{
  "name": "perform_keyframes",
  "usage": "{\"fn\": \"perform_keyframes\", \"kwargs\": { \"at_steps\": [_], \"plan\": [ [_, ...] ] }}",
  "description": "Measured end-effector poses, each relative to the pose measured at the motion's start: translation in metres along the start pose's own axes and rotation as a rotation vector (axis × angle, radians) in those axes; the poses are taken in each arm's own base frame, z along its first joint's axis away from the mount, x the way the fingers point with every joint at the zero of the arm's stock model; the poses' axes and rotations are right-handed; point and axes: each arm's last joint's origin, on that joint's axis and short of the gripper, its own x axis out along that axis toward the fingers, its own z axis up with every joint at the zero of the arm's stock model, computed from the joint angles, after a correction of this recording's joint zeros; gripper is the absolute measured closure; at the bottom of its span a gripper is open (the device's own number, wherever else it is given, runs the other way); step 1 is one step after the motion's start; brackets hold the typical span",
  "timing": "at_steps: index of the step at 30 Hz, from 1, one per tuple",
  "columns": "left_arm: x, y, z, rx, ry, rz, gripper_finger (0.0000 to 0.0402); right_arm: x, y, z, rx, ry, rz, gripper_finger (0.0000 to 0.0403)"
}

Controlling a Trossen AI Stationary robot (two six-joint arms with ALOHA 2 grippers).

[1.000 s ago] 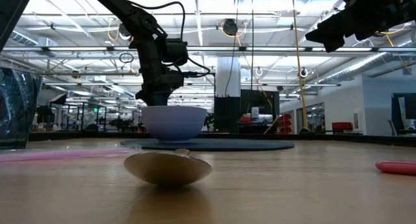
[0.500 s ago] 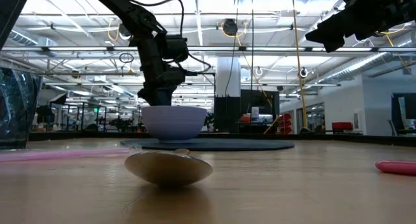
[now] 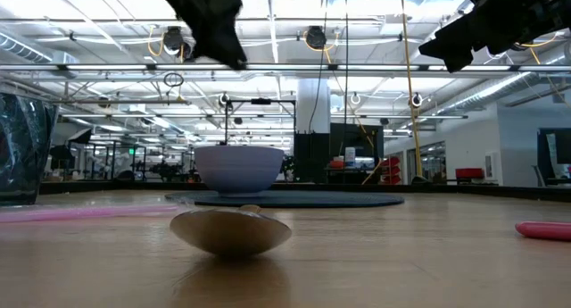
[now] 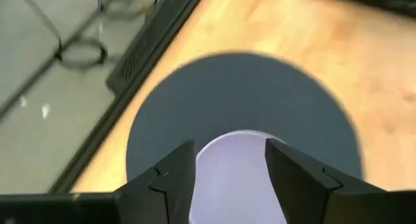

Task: Pick & Place Utensil
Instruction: Put the pink fork into the purple bowl on the mat

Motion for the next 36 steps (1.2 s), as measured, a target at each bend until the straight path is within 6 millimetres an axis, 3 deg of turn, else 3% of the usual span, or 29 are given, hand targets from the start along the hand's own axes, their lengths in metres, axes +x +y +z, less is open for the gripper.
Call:
{"fn": "perform_keyframes", "kwargs": {
  "at_steps": [5, 11, 20, 23, 31, 36],
  "plan": [
    [-0.047, -0.046, -0.004, 0.126, -0.094, -0.021, 0.0235, 0.000, 0.000, 0.000, 0.032, 0.003, 0.008, 0.0232],
    [-0.072, -0.087, -0.038, 0.218, -0.164, -0.066, 0.0254, 0.010, 0.003, -0.003, 0.034, 0.039, 0.083, 0.0232],
    [-0.066, -0.121, -0.100, 0.226, -0.253, -0.224, 0.0264, 0.035, 0.009, -0.007, 0.128, 0.073, 0.190, 0.0232],
    [-0.064, -0.129, -0.115, 0.233, -0.268, -0.234, 0.0258, 0.045, 0.020, -0.009, 0.153, 0.131, 0.231, 0.0235],
    [-0.067, -0.143, -0.121, 0.256, -0.324, -0.268, 0.0255, 0.078, 0.066, 0.014, 0.038, 0.275, 0.225, 0.0256],
    [-0.070, -0.147, -0.122, 0.260, -0.341, -0.279, 0.0262, 0.093, 0.094, 0.004, 0.133, 0.526, 0.131, 0.0263]
  ]
}}
